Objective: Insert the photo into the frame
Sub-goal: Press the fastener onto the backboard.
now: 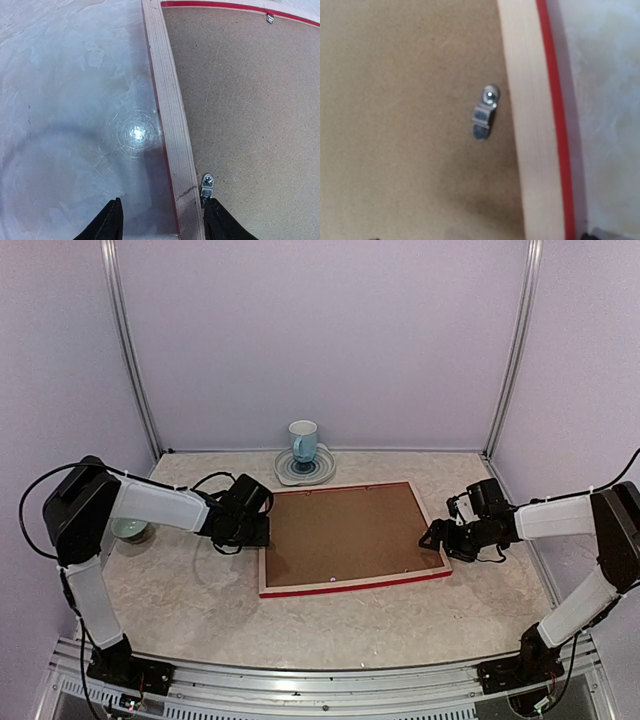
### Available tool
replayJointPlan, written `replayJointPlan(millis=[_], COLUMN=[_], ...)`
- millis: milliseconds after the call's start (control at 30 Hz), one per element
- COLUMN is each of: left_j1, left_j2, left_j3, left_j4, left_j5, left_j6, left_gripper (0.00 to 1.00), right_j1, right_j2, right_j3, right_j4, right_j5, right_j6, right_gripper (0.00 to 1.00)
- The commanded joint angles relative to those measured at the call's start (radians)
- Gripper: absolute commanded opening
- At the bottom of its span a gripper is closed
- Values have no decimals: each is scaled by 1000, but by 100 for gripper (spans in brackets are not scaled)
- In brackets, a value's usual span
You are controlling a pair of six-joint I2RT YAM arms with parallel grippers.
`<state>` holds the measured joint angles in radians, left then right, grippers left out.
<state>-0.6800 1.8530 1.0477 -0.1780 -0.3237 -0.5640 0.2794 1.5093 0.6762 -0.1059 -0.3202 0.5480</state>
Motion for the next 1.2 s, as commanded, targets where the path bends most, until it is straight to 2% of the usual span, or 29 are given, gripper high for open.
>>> replayJointPlan(millis=[0,767,1000,1167], left_j1=[4,-12,-12,-12], left_j2=[-45,62,71,77], left_j3=[-4,24,26,29], left_j4=[-31,-38,-48,-45], left_j5=[-22,-14,-36,-34], left_j6=[10,29,26,21], left_gripper=[55,53,49,38], right_j1=[8,9,9,9], right_j2=[1,0,2,-3], right_j3=[-3,1,7,10], right_j4=[15,11,8,4], right_j5=[4,5,2,5], right_j6=[-2,-1,-2,-4], right_gripper=[86,86,86,86])
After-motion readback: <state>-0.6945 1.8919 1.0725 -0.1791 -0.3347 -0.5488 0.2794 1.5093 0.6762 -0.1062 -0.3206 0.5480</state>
